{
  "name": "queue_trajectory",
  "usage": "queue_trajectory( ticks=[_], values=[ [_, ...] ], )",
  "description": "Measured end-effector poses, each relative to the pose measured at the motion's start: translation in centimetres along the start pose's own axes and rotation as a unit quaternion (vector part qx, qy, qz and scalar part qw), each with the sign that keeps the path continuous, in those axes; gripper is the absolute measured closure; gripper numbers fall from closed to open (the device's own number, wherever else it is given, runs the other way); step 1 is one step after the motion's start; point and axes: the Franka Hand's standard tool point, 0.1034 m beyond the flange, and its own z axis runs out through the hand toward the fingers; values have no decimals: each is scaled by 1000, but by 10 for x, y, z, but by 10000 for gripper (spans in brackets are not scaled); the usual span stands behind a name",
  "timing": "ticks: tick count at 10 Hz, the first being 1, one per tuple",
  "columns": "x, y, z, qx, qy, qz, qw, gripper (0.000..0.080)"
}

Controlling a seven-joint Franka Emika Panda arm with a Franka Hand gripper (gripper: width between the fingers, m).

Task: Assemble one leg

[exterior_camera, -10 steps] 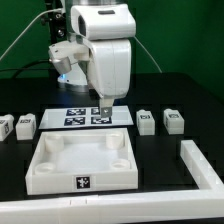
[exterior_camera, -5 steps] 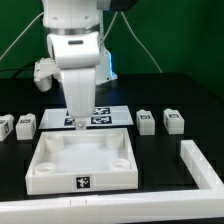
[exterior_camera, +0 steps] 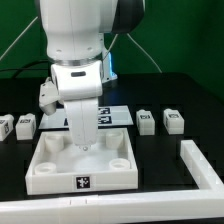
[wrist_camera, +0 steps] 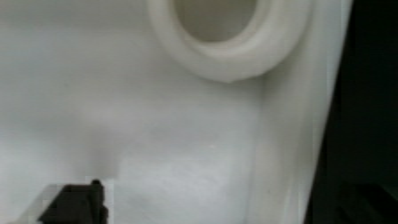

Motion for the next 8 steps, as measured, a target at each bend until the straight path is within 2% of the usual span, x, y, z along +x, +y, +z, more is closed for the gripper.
queue_trajectory(
  ticks=[3, 4, 5, 7, 8],
  values=[
    [-1, -1, 1, -2, 0, 1, 1000, 176],
    [-1, -1, 1, -2, 0, 1, 1000, 381],
    [-1, -1, 1, -2, 0, 1, 1000, 381],
    [-1, -1, 1, -2, 0, 1, 1000, 730],
    [-1, 0, 0, -4, 0, 2, 1000, 730]
  ],
)
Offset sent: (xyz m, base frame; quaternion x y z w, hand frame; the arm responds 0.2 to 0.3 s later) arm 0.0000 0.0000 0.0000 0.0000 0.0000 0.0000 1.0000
